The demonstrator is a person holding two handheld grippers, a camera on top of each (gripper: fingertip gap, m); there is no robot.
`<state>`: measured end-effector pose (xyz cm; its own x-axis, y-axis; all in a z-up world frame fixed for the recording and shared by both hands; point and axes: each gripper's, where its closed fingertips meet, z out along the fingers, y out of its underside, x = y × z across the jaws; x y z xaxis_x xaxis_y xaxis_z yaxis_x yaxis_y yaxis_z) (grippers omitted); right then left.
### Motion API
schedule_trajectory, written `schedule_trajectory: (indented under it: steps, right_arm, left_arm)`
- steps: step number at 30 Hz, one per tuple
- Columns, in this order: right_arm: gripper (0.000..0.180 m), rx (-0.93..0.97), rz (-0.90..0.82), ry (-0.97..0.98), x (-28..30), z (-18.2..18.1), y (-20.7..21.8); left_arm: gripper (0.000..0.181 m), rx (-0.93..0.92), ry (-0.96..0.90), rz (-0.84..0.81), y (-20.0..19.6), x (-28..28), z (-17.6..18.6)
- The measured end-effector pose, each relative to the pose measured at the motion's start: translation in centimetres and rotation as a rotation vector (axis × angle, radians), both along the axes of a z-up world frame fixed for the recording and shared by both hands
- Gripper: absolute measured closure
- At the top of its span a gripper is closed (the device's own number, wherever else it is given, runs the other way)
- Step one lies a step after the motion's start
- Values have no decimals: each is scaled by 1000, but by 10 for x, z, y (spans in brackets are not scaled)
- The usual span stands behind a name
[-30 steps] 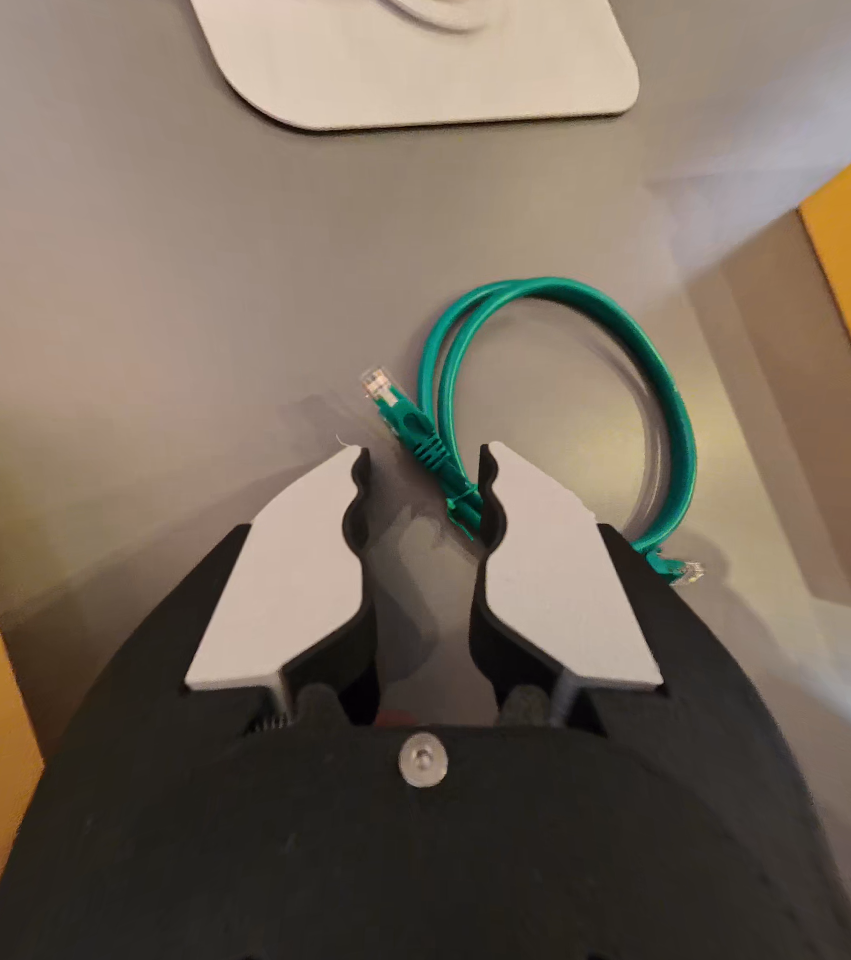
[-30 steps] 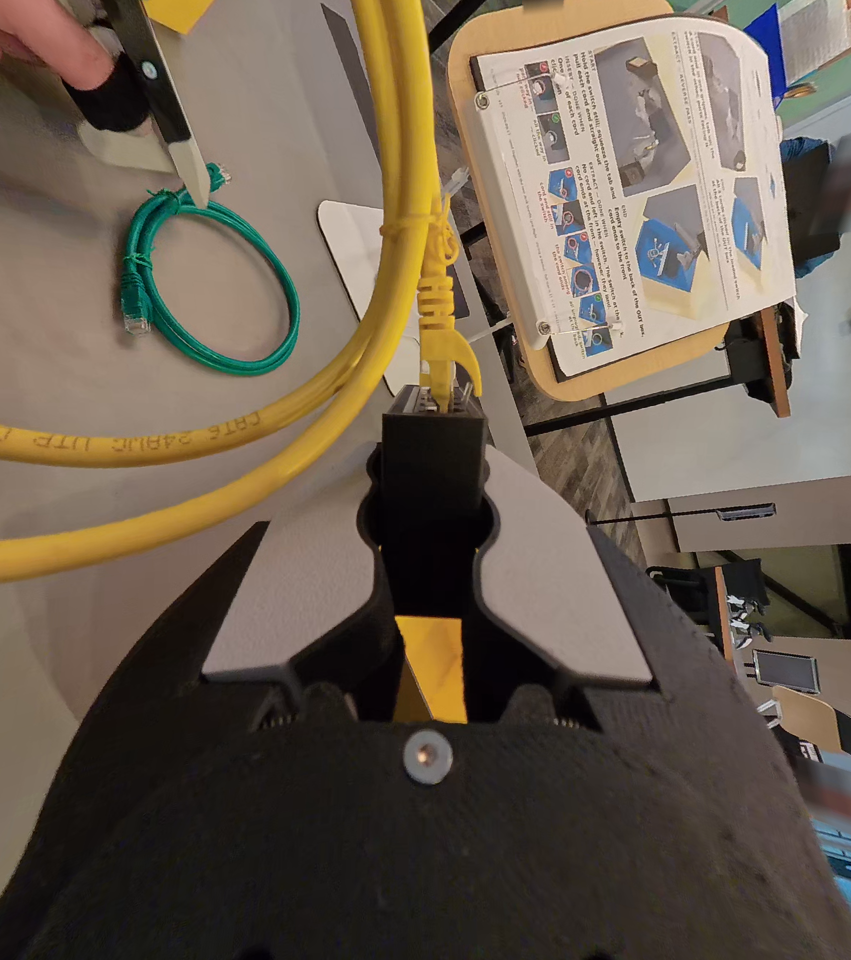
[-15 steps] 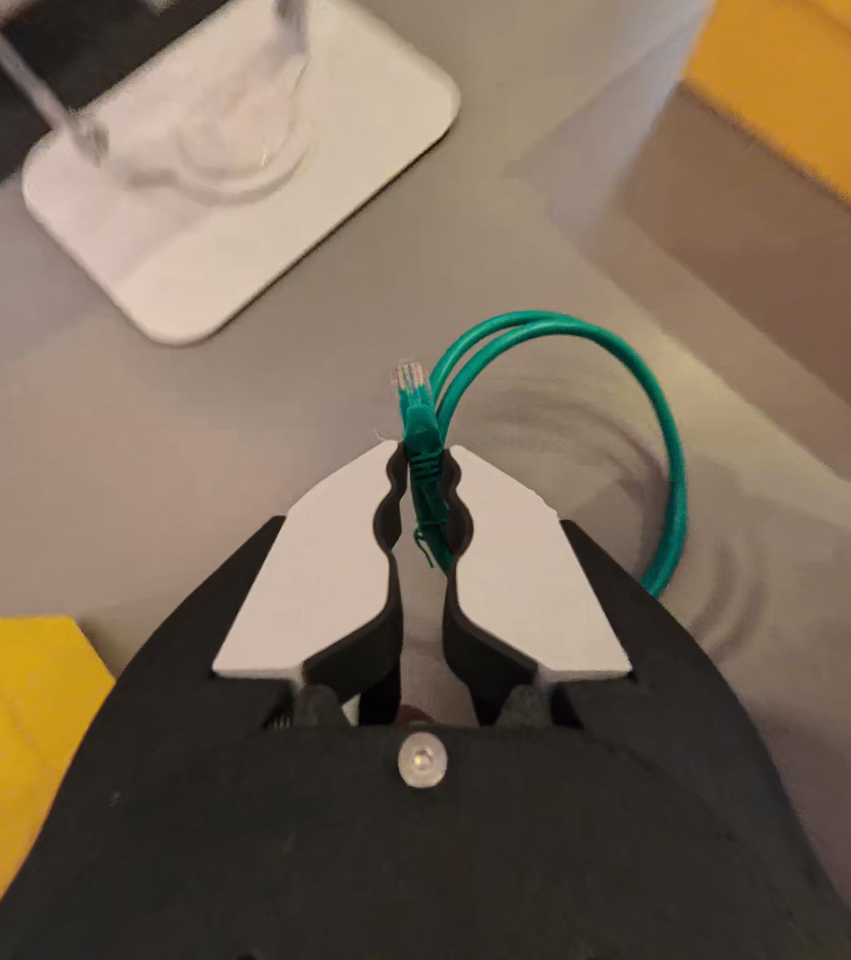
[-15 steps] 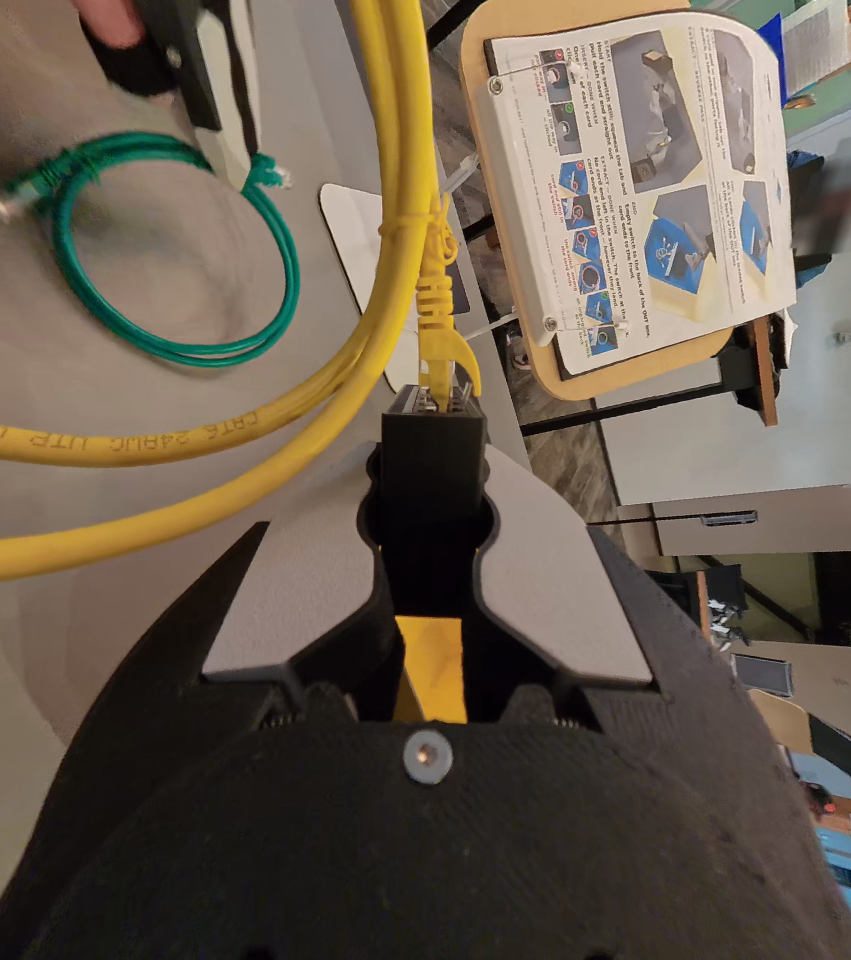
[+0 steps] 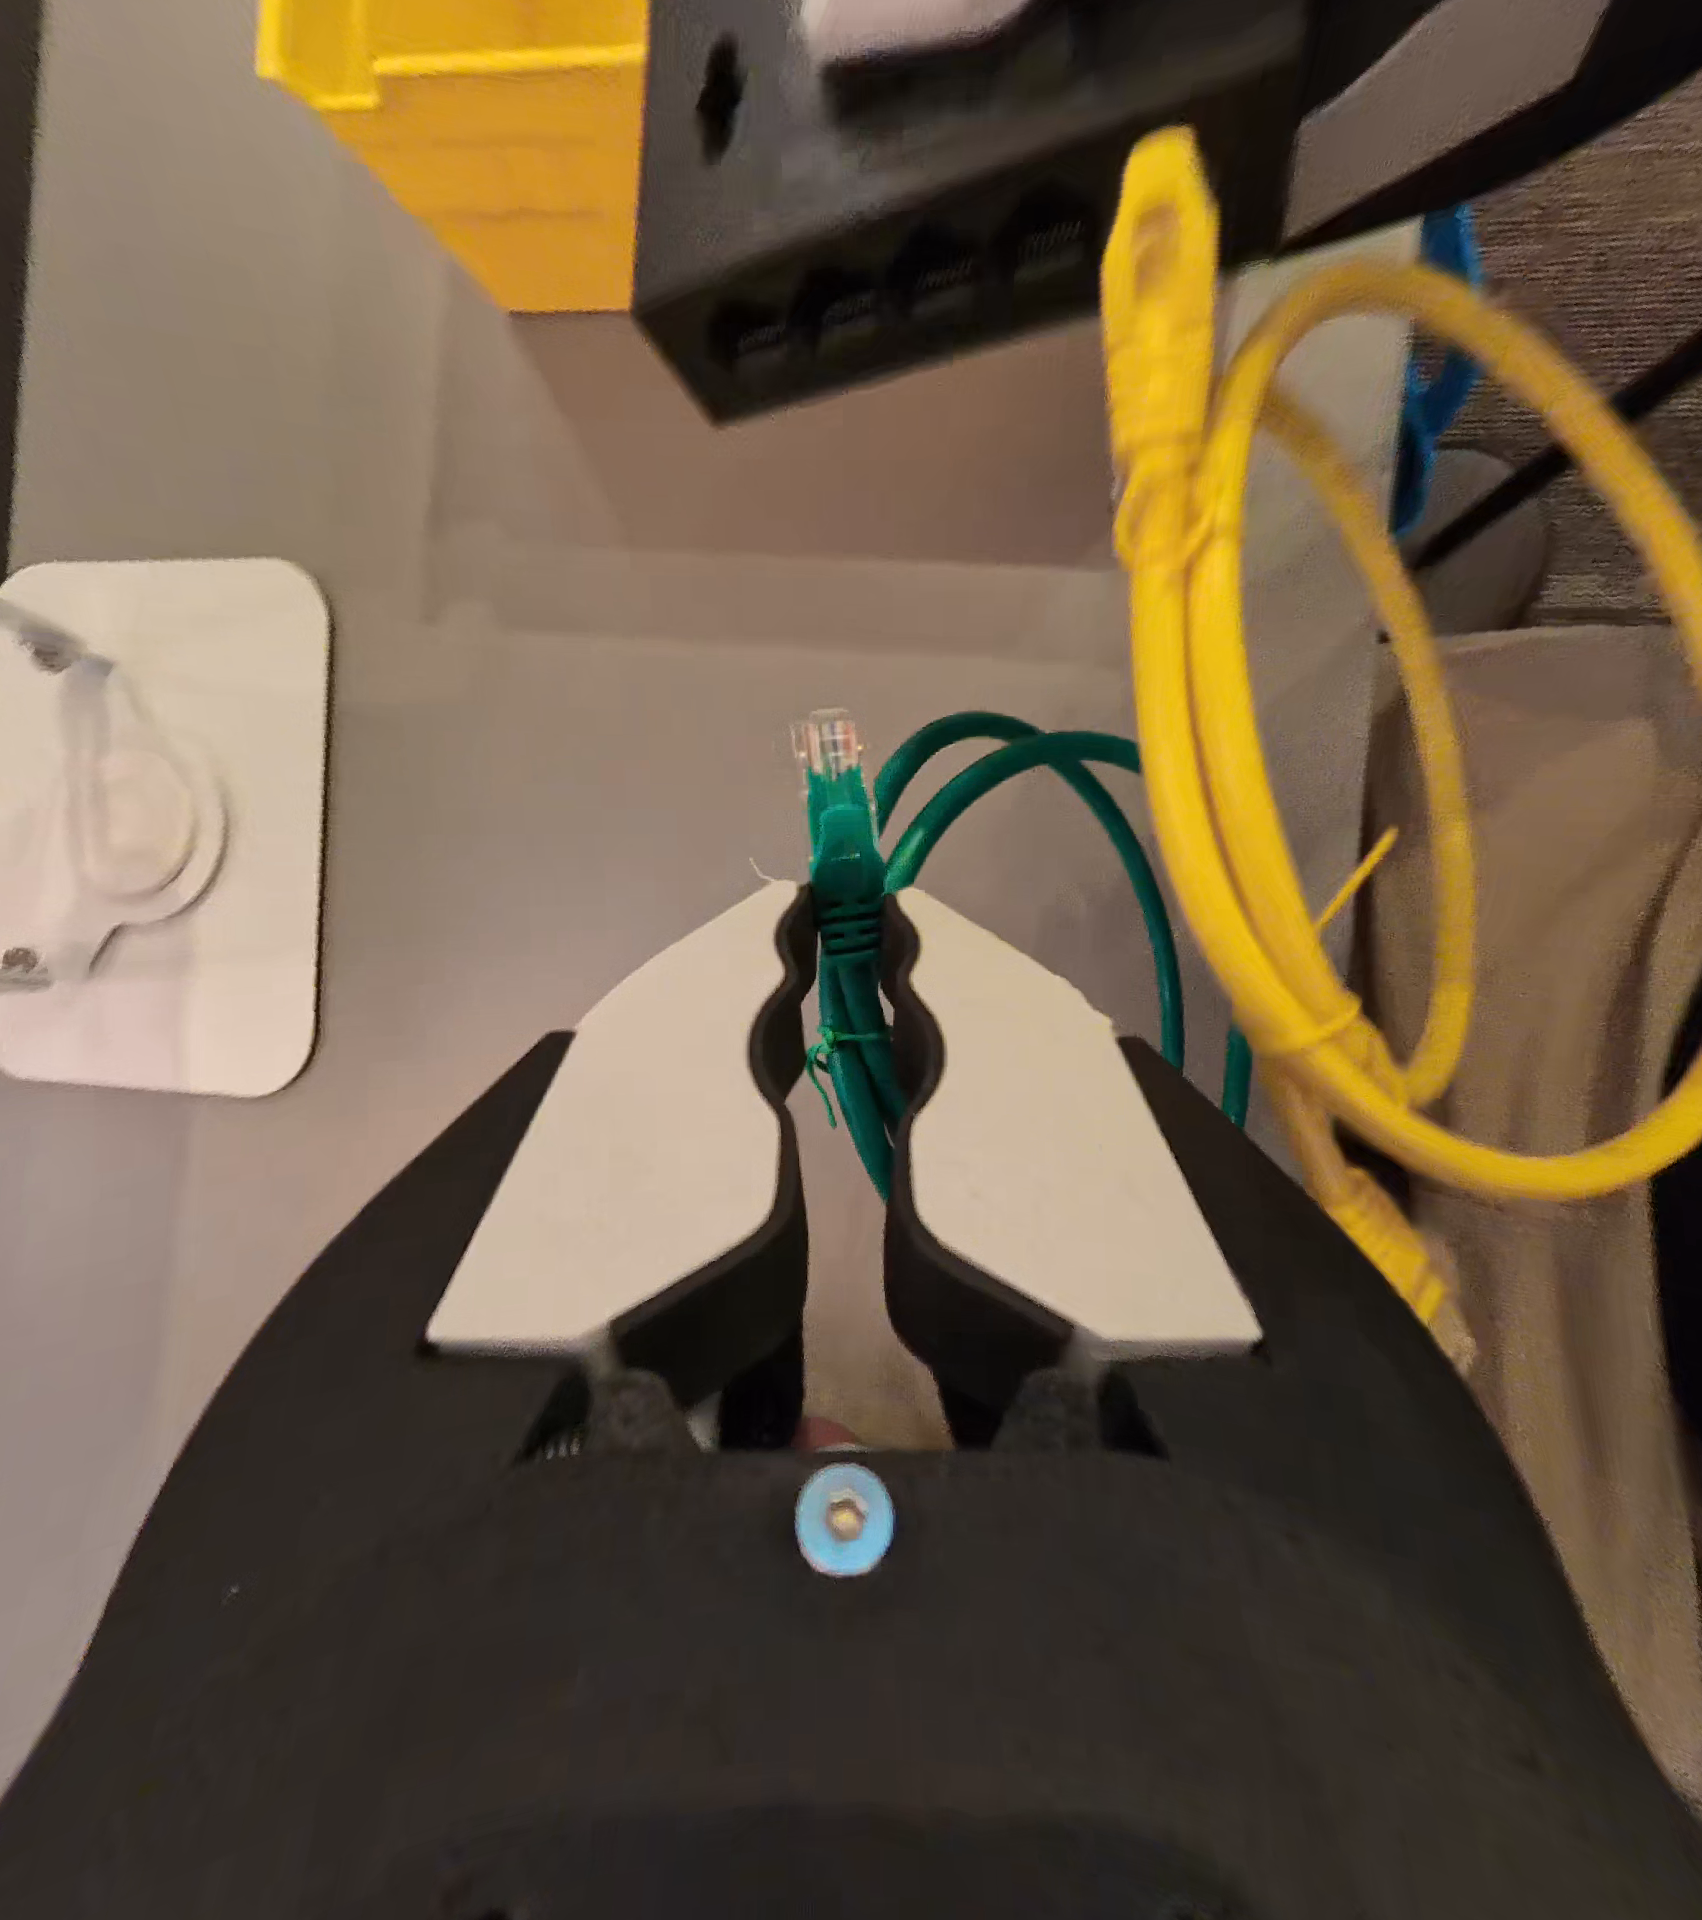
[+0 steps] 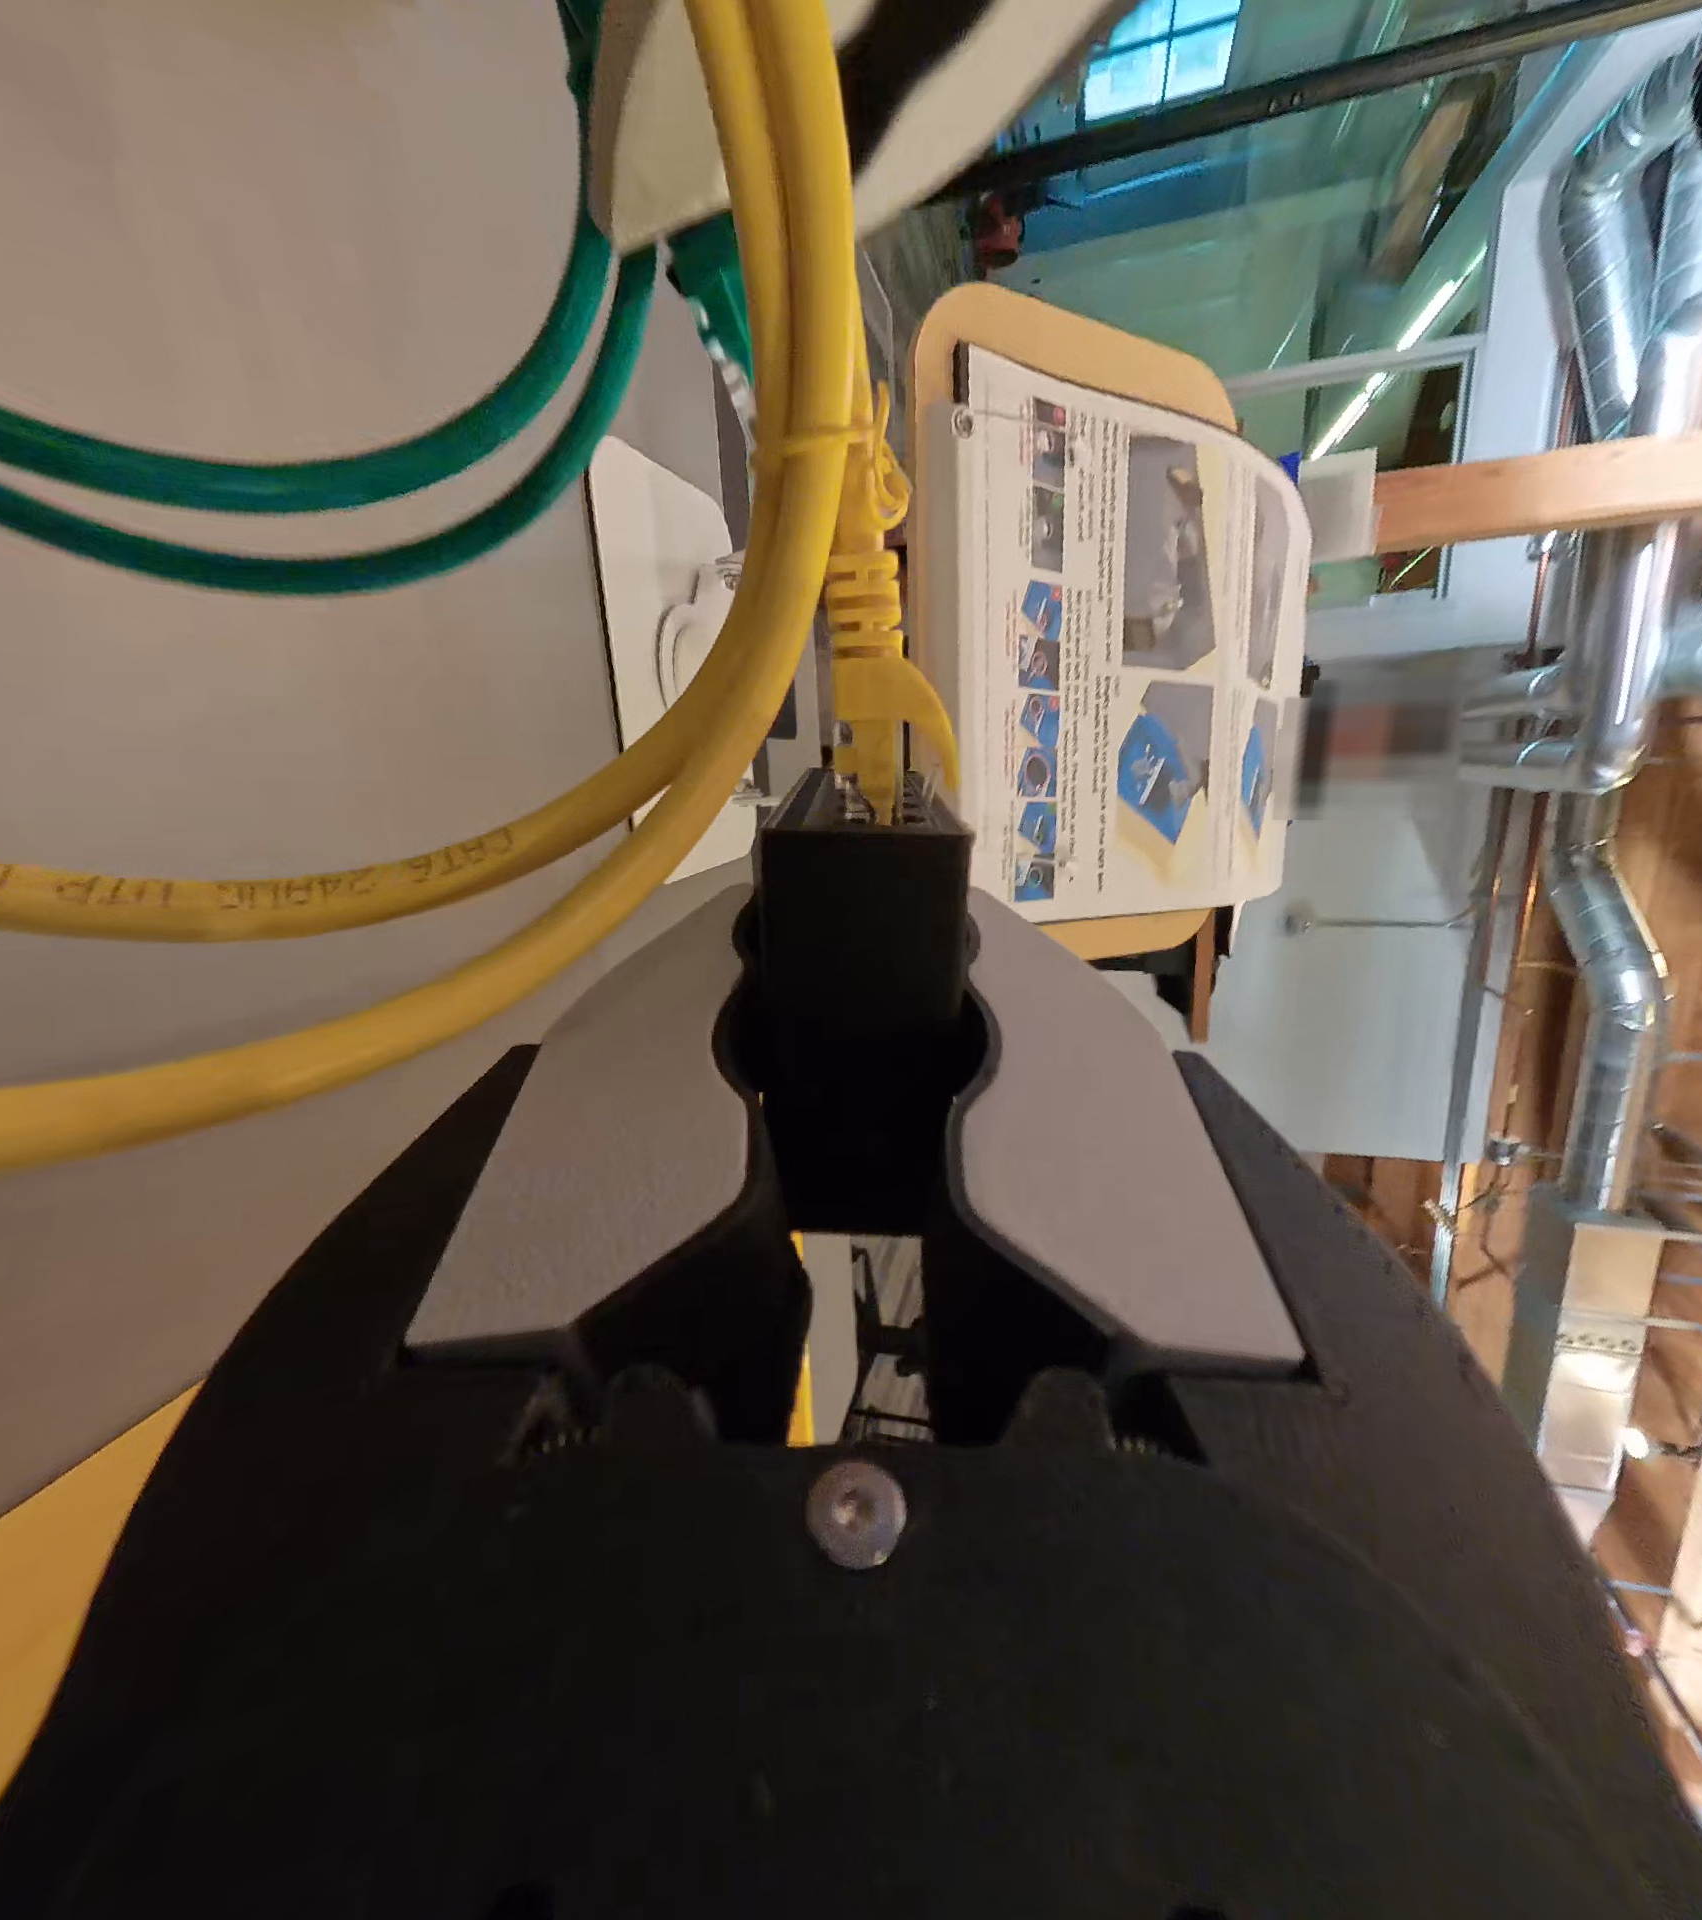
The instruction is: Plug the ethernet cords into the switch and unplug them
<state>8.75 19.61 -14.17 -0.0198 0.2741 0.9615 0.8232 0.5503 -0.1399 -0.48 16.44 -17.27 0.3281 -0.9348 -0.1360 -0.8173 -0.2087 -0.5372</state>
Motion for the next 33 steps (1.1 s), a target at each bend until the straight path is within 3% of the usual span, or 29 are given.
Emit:
schedule_trajectory:
  steps: [9,22,33]
  right_arm:
    - [152,70,77,-72,-21,-2,-13]
    - [152,132,91,-102,-25,0,-18]
    - [152,139,136,-117,-33,5,-25]
  left_arm:
    - [170,-164,20,-174,-20,32,10]
    - [170,-339,-47,-113,-22,35,14]
    - [171,-227,9,-117,-12,39,17]
